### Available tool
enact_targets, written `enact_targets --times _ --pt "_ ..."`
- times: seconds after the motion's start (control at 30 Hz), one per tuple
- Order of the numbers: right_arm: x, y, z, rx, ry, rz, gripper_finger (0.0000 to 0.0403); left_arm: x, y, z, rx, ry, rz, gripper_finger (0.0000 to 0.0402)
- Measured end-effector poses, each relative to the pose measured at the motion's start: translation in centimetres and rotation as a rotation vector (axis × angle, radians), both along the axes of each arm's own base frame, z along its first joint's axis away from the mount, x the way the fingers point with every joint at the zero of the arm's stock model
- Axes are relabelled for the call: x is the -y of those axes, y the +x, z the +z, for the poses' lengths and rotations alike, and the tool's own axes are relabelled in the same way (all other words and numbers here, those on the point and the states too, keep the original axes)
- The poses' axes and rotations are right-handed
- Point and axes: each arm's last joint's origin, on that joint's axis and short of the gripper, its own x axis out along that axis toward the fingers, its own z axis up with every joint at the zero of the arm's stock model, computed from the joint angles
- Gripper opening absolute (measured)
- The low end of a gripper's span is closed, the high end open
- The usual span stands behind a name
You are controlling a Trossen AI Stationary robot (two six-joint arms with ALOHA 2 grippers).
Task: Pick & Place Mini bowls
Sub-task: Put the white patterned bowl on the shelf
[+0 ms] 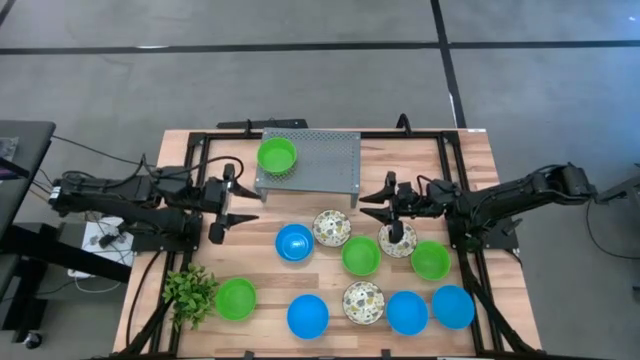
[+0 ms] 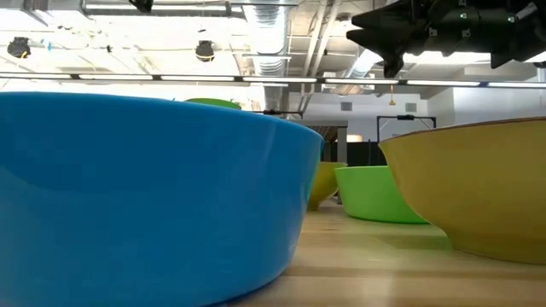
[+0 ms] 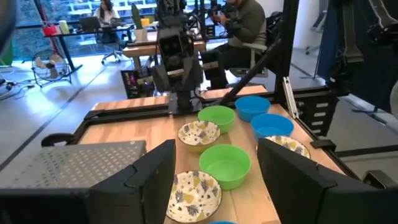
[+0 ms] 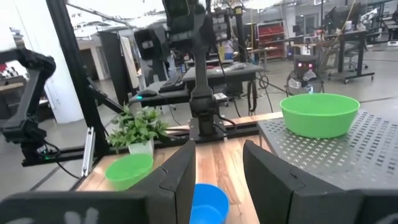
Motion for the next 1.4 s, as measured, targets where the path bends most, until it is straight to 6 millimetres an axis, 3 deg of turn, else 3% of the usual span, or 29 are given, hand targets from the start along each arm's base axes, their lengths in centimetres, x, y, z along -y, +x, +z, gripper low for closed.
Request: enact_targets --times 0.23,0.43,0.9,1.4 --pt "0.0 1.1 -0.2 -0.028 0.001 -0.001 0.0121 0.4 -0.2 -2.7 -0.087 -0.051 -0.003 0.0225" --pt "0.0 3.1 -0.2 -0.063 -0.003 0.000 0.0121 1.2 -0.5 -4.8 -0.142 -0.110 -0.021 0.0225" --pt "-0.5 9.2 -0.6 -0.343 -0.003 0.076 0.0121 2.2 -0.6 -4.8 -0.117 -0.128 -0.073 0.0225" --pt "-0.9 12.2 -3.6 -0.540 0.036 0.160 0.0121 2.2 -0.5 -5.0 -0.124 -0.127 -0.072 0.0225"
